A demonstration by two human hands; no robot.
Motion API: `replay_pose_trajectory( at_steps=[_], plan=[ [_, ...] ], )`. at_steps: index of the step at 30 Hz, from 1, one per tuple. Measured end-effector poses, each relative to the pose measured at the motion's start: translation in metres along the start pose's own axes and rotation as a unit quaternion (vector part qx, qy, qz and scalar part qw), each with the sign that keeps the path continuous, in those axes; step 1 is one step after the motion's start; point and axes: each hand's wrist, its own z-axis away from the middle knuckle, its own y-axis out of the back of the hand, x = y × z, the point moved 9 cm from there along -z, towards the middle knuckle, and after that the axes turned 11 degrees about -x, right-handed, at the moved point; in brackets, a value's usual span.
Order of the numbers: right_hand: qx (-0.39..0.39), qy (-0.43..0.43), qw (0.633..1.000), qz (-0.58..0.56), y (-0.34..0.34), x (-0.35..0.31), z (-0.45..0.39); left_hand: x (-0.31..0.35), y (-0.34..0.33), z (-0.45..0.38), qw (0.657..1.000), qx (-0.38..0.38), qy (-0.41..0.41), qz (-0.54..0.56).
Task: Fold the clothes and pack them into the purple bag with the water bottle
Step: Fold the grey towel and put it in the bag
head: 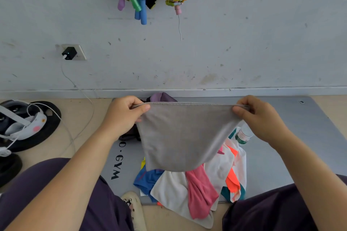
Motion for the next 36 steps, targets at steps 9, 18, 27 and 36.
replay_pose_trajectory(
  at_steps=[9, 18, 27, 36],
  plan=[
    [0.003, -0.020, 0.974, -0.226, 0.006, 0.006, 0.007, 0.022, 0.009, 0.009, 0.995, 0.033, -0.035, 0.088],
    [-0.112, 0.005, 0.974, -0.199, -0.044, -0.034, 0.015, 0.024, -0.045, 0.008, 0.997, -0.045, 0.001, 0.062],
    [-0.287, 0.056, 0.926, -0.241, -0.092, -0.072, 0.030, 0.045, -0.096, 0.021, 0.963, -0.154, 0.021, 0.219],
    [-0.005, 0.191, 0.981, 0.008, -0.052, -0.094, 0.030, 0.055, -0.112, 0.031, 0.942, -0.206, 0.015, 0.265]
  ],
)
